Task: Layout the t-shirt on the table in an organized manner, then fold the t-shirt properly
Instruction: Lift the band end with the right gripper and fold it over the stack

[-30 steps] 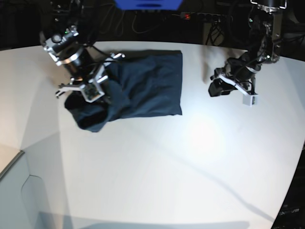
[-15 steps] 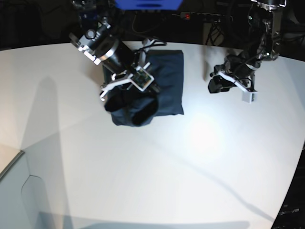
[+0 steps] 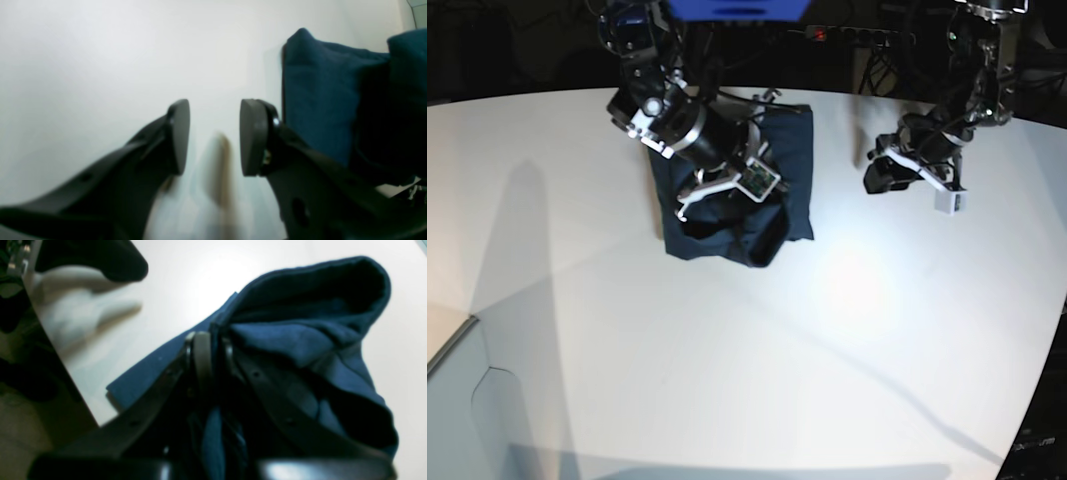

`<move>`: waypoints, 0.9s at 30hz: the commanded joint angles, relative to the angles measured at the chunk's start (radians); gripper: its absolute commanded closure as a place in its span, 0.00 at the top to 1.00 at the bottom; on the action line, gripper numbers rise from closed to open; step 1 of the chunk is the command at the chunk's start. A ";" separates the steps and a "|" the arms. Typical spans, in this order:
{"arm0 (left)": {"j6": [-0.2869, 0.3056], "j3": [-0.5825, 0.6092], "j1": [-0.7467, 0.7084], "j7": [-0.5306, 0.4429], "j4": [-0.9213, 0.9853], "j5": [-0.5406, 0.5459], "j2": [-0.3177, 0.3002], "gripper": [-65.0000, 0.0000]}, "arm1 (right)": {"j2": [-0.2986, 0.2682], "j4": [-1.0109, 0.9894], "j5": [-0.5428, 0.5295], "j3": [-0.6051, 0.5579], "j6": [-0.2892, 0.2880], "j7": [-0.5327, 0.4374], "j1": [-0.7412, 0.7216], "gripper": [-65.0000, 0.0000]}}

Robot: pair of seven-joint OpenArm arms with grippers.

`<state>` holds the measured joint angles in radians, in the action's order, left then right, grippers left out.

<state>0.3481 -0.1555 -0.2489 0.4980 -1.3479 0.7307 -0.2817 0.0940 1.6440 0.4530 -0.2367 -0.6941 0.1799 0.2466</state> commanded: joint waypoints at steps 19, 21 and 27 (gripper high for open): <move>0.009 -0.005 0.009 -0.017 -0.012 0.013 -0.009 0.37 | 0.006 0.055 -0.016 -0.065 -0.004 -0.029 -0.023 0.51; 0.009 -0.006 0.009 -0.019 -0.012 0.013 -0.009 0.37 | 0.005 0.118 -0.016 -0.062 -0.004 -0.029 0.001 0.54; 0.010 -0.006 0.013 -0.019 -0.012 0.014 -0.009 0.37 | 0.005 0.227 -0.016 0.050 -0.004 -0.029 0.066 0.55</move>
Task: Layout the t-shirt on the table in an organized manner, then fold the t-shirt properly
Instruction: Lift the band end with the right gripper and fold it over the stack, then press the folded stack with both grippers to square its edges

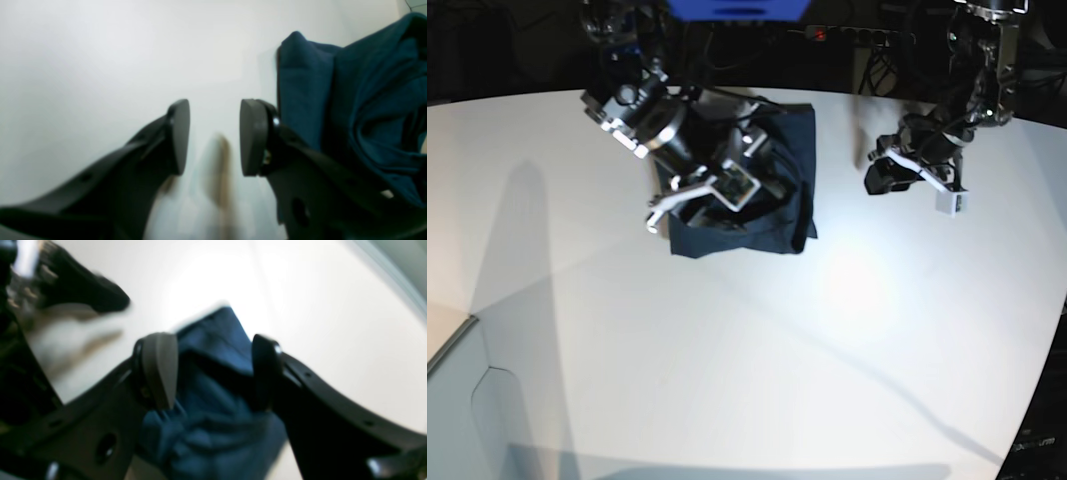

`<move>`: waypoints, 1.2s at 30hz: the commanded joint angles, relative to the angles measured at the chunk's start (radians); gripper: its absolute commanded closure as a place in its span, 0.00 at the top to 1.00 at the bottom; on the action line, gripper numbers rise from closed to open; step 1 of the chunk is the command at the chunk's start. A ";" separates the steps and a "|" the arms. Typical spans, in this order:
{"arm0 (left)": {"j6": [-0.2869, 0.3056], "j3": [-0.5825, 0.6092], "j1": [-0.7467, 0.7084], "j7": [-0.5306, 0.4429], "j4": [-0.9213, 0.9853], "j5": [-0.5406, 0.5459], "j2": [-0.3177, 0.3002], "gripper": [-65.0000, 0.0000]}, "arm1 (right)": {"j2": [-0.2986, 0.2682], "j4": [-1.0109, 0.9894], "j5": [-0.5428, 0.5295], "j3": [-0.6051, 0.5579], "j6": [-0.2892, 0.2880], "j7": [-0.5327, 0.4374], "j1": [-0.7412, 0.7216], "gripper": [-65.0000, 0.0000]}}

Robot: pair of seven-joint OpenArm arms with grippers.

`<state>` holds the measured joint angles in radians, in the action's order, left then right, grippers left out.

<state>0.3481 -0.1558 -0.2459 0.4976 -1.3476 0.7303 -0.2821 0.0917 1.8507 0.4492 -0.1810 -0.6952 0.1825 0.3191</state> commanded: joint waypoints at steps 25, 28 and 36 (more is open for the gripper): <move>0.012 -0.173 0.004 -0.015 -0.014 0.016 -0.009 0.37 | -0.008 -0.234 -0.013 -0.137 -0.003 -0.039 0.105 0.54; 0.012 -0.178 0.003 -0.015 -0.014 0.016 -0.009 0.37 | -0.030 -0.162 -0.013 -0.131 -0.003 -0.039 0.110 0.54; 0.015 -0.176 0.003 0.026 -0.025 0.018 0.045 0.42 | -0.065 -0.032 -0.014 0.016 -0.003 -0.036 0.088 0.54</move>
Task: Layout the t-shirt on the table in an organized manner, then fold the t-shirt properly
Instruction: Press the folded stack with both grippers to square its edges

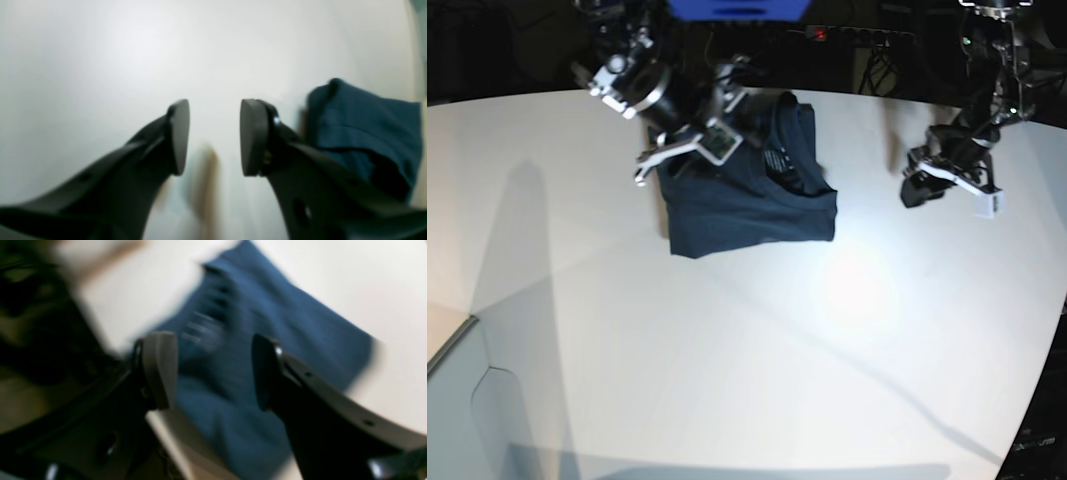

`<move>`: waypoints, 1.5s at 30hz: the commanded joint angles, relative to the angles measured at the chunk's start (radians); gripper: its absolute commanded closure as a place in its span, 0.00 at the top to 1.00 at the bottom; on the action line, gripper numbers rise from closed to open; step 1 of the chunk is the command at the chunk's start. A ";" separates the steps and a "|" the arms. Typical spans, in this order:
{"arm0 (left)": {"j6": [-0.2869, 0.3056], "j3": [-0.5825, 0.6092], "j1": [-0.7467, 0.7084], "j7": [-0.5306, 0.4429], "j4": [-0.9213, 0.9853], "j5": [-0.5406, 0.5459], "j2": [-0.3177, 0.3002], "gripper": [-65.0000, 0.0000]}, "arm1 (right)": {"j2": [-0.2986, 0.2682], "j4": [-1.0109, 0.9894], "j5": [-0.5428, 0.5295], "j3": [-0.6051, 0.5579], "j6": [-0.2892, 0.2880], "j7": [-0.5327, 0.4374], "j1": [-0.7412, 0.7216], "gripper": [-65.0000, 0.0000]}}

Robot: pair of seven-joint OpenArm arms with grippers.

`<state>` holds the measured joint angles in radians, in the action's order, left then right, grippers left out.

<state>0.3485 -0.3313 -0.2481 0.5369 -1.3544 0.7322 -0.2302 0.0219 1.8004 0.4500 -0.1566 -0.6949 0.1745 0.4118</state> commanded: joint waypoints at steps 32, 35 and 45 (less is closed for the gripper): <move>0.001 0.146 0.057 0.199 0.046 0.000 0.260 0.81 | 0.006 0.012 -0.018 0.156 -0.003 -0.025 -0.047 0.55; 0.001 0.189 0.060 0.147 0.063 -0.055 0.260 0.81 | 0.006 0.011 -0.018 0.160 -0.003 -0.023 -0.054 0.55; 0.007 0.219 0.097 0.122 0.066 -0.151 0.260 0.54 | 0.008 -0.090 -0.018 0.183 -0.003 -0.023 -0.144 0.42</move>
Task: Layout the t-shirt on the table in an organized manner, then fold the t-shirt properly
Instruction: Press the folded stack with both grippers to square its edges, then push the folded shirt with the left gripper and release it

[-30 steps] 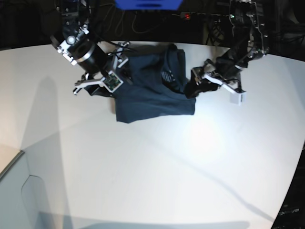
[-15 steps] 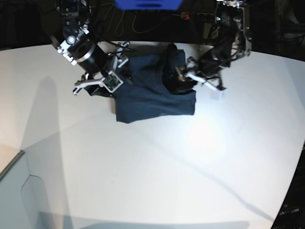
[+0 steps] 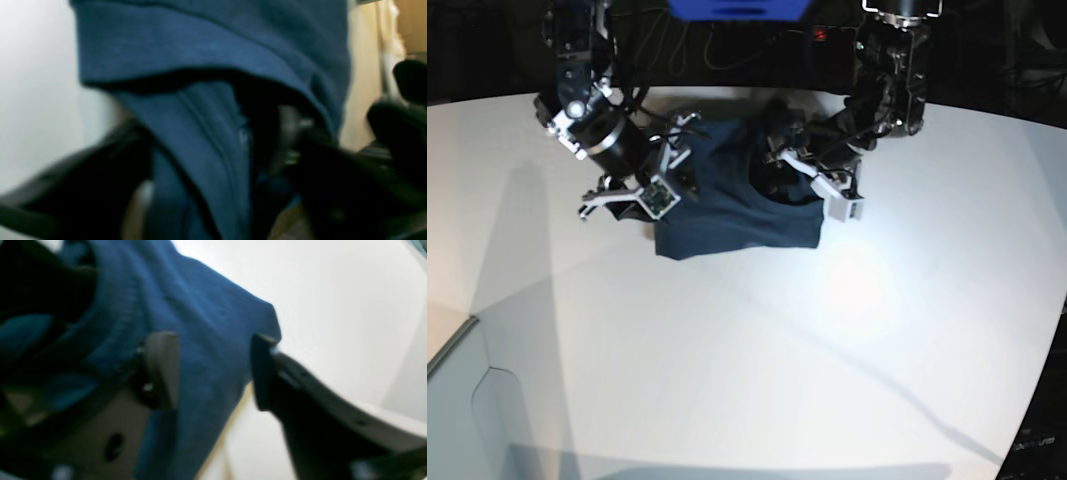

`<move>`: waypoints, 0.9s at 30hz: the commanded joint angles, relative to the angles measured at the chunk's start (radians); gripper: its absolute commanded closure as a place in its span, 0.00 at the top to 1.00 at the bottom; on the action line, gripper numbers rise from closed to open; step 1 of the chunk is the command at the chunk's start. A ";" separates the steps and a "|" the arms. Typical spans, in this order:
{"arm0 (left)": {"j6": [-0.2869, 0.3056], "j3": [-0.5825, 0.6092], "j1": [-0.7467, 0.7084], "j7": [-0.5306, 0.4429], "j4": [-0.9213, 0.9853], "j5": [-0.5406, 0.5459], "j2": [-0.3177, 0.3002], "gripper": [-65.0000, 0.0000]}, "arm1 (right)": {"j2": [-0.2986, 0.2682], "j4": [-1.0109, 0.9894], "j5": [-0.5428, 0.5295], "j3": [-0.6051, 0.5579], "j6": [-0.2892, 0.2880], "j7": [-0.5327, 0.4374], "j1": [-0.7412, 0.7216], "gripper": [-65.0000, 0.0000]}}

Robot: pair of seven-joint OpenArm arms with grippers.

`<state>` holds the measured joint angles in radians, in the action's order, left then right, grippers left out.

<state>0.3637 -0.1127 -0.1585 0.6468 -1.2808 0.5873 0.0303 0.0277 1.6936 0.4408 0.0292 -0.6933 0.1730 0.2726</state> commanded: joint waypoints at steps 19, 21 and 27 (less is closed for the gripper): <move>-0.002 0.003 0.104 0.012 0.158 -0.005 0.004 0.17 | 0.025 -0.327 -0.009 0.127 -0.005 -0.030 -0.183 0.00; -0.002 0.005 0.109 0.012 0.158 -0.005 0.001 0.11 | 0.027 -0.284 -0.009 0.157 -0.005 -0.030 -0.184 0.00; -0.002 0.138 0.196 0.014 0.168 -0.045 -0.068 0.00 | 0.028 -0.106 -0.009 0.263 -0.005 -0.023 -0.177 0.00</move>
<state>0.3801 0.0296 0.0269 0.6617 -1.1057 0.5587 -0.0406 0.0547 1.5734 0.4419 0.2947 -0.6941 0.1715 0.1032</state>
